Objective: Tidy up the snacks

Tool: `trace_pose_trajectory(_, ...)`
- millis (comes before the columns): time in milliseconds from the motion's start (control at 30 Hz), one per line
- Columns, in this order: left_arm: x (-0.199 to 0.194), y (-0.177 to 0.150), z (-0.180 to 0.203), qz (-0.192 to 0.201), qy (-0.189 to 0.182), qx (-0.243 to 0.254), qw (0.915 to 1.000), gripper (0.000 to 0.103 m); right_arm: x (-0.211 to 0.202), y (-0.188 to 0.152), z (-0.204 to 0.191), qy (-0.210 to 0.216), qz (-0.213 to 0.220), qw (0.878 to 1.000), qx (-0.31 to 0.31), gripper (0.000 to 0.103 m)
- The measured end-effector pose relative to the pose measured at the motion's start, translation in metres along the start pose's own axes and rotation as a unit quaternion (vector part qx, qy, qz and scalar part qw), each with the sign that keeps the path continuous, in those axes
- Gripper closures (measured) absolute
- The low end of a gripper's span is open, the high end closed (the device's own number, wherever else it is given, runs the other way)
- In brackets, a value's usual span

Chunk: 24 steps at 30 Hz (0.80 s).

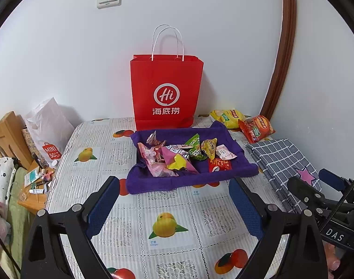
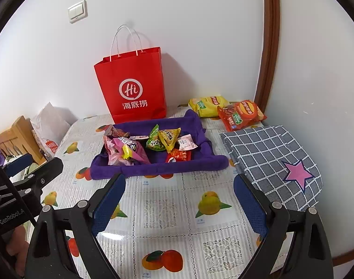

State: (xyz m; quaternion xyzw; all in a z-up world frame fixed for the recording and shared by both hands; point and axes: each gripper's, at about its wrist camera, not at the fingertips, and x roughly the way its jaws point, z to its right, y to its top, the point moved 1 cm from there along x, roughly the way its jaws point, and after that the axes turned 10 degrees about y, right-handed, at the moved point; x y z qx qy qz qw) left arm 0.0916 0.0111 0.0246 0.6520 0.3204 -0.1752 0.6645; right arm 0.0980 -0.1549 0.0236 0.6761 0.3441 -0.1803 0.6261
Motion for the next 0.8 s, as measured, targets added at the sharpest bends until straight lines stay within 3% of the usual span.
trace_pose_trajectory(800,0.0006,0.0012,-0.0007,0.002,-0.001,-0.002,1.0,0.008,-0.0015,0.0023,-0.0007,0.002,0.004,1.0,0.003,0.01)
